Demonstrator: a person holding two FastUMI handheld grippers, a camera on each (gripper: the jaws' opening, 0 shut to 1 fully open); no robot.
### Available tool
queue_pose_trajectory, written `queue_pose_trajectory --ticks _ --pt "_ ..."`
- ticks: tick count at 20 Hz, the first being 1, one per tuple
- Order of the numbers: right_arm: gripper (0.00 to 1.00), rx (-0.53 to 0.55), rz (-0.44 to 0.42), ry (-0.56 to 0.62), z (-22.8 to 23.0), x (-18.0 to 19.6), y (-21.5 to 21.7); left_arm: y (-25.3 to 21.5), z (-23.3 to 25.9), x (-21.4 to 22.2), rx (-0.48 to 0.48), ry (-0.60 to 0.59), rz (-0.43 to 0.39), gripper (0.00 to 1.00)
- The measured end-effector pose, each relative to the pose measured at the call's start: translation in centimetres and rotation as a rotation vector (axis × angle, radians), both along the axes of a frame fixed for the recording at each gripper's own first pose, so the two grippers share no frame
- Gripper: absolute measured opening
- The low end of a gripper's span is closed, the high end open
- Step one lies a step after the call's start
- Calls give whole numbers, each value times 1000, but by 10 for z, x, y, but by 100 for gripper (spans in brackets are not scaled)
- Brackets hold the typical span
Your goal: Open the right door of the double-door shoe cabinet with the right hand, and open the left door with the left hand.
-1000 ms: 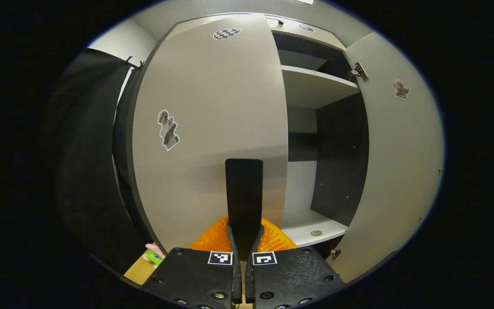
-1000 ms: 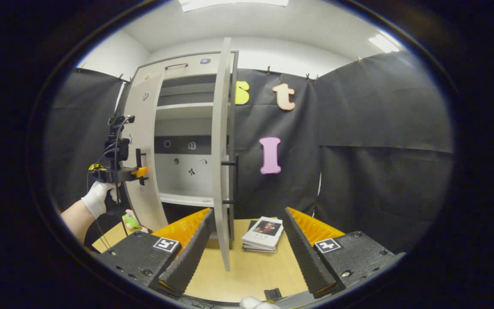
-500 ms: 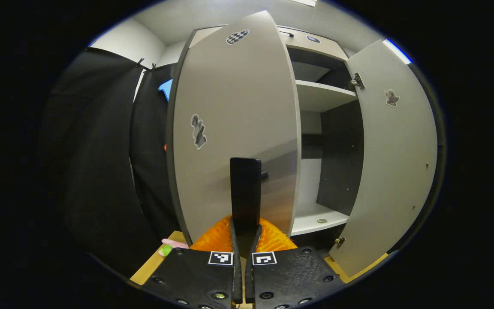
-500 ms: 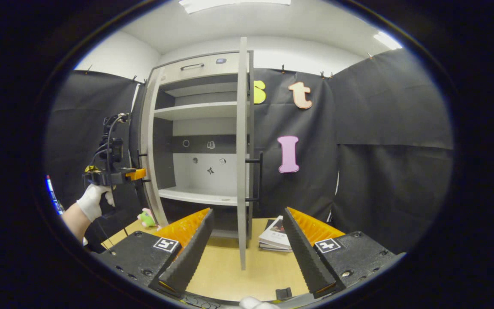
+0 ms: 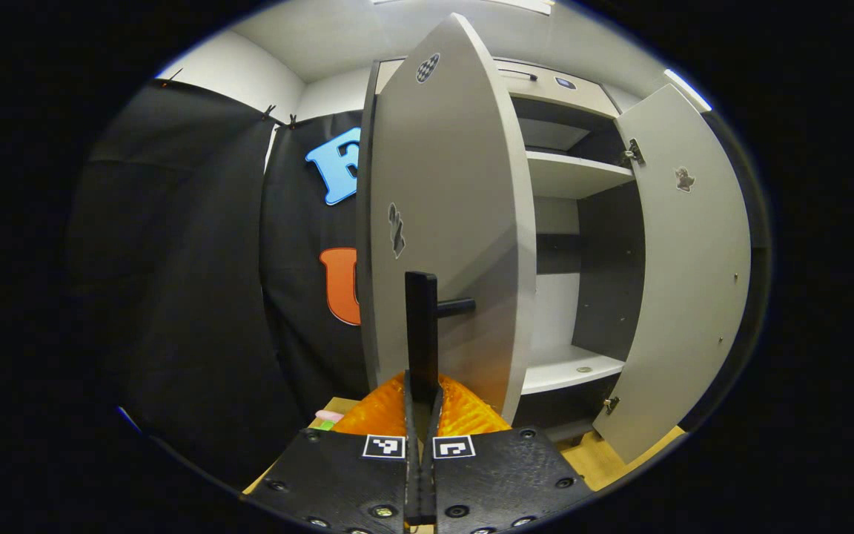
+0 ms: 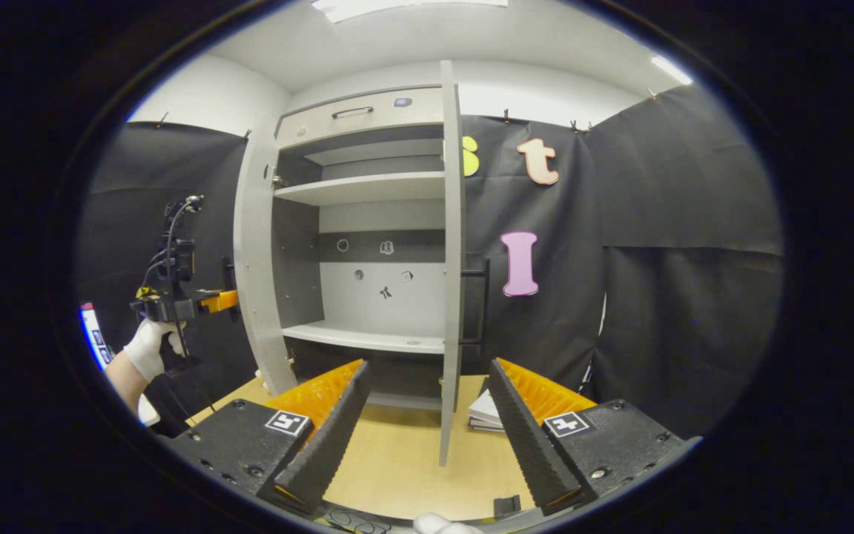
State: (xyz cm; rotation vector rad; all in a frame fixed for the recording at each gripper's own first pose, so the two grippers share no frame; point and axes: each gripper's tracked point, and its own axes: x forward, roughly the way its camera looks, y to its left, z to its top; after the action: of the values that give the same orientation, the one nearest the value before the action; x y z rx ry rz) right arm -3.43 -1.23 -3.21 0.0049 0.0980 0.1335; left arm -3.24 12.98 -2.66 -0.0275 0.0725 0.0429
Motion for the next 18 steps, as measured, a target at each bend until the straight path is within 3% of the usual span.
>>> queue_pose_trajectory --ticks 10,12,15,18 --pt "100 2 59 4 -1 2 41 75 -1 -18 20 -16 98 0" --pt "100 -2 69 8 -3 1 48 83 -1 -16 -23 -25 70 0" --pt "100 -8 77 11 -3 0 55 83 -1 -15 -16 -29 18 0" --pt "100 -6 75 11 -5 0 58 85 -2 -16 35 -30 15 0"
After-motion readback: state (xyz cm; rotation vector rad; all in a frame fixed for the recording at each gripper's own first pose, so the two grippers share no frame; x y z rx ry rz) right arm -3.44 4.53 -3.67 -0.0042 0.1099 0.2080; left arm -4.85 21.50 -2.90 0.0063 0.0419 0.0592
